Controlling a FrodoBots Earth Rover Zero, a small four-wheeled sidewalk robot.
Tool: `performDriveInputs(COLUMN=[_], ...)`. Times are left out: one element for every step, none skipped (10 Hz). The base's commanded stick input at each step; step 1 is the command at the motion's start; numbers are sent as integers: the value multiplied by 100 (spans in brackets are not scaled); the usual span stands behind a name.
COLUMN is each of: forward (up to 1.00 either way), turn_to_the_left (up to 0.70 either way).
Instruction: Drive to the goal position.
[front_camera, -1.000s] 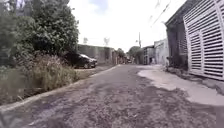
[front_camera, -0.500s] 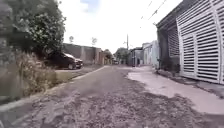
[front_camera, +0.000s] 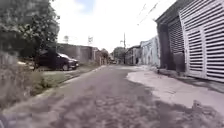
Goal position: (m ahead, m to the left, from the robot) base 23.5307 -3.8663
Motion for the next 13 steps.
performDriveInputs(forward=[100, 100, 100, 100, 100, 100, 100, 100, 100, 100, 100, 100, 100], turn_to_the_left=[35, 37, 7, 1, 1, 2, 2, 0, 1, 2, 0, -10, -28])
